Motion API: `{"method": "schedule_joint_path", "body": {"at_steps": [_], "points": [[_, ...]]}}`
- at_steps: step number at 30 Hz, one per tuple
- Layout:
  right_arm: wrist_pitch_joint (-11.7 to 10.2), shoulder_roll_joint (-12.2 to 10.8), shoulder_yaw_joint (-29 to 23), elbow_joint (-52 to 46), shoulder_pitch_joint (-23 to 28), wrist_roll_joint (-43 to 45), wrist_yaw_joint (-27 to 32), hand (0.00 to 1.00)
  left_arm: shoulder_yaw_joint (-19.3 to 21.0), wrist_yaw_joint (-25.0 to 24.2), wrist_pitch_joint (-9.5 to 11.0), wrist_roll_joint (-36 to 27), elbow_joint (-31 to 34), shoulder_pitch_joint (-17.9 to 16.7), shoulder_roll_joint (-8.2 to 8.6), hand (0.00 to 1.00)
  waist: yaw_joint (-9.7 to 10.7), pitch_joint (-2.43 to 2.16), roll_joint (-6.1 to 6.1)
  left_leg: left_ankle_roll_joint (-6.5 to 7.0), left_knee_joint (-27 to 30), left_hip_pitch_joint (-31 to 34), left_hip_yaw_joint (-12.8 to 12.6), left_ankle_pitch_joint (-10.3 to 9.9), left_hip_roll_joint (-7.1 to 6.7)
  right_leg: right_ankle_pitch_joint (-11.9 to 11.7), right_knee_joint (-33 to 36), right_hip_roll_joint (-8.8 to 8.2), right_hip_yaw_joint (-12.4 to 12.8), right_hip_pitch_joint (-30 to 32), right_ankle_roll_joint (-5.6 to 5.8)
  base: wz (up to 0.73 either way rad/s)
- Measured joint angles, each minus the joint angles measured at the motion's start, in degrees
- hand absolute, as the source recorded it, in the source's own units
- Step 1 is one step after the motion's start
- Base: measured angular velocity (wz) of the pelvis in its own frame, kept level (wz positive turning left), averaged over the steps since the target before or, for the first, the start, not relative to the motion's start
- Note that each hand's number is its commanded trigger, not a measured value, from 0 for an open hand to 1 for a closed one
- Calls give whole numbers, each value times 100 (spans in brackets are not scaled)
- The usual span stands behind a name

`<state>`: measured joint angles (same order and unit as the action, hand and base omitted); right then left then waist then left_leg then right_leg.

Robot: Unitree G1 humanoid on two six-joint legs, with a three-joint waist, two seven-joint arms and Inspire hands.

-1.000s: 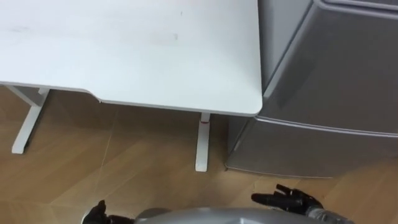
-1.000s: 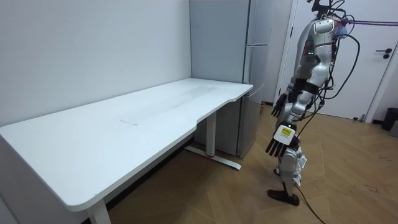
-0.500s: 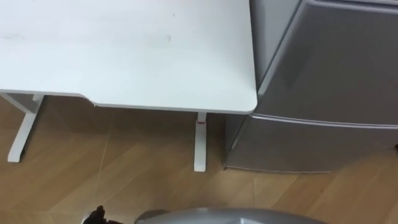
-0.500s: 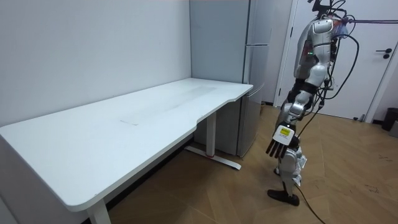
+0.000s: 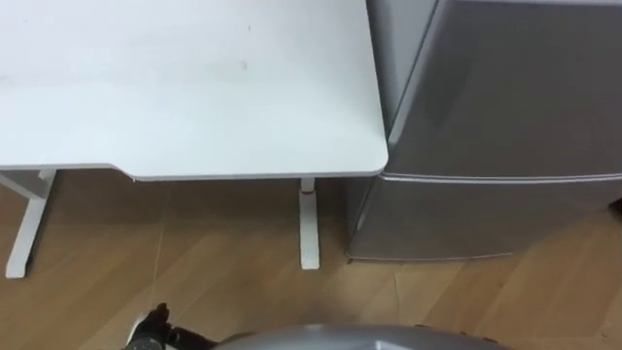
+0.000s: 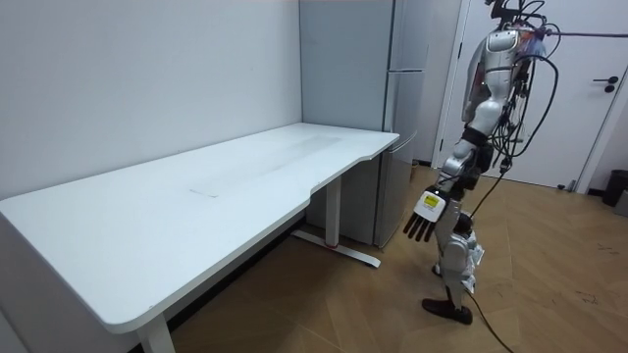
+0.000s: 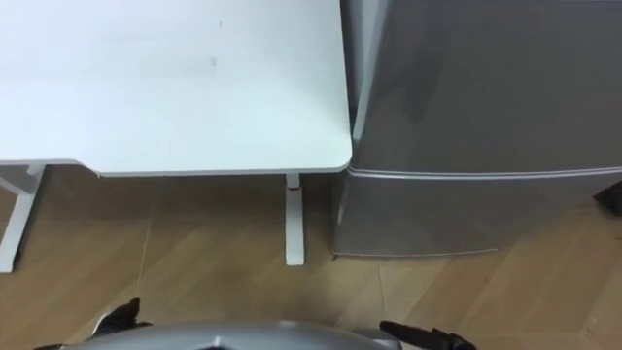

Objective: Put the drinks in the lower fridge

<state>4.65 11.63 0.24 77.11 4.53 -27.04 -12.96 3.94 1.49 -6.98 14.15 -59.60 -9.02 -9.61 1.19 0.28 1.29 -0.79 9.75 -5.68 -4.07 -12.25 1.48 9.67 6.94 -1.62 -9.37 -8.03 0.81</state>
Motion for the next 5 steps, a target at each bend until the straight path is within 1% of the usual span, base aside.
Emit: {"method": "schedule_joint_path", "body": {"at_steps": [4, 5], "points": [[-14, -31, 86, -120, -26, 320, 165, 0, -51, -90, 58, 18, -11, -13, 2, 0, -7, 3, 18, 0, -22, -2, -4, 0, 2, 0, 0, 2, -16, 10, 0, 0], [-23, -41, 84, -133, -25, 369, 186, 0, -51, -92, 84, 52, -26, -63, 2, 0, -9, 7, 23, 0, -27, -2, -3, -1, 2, 0, 0, 2, -15, 13, 0, 0]]}}
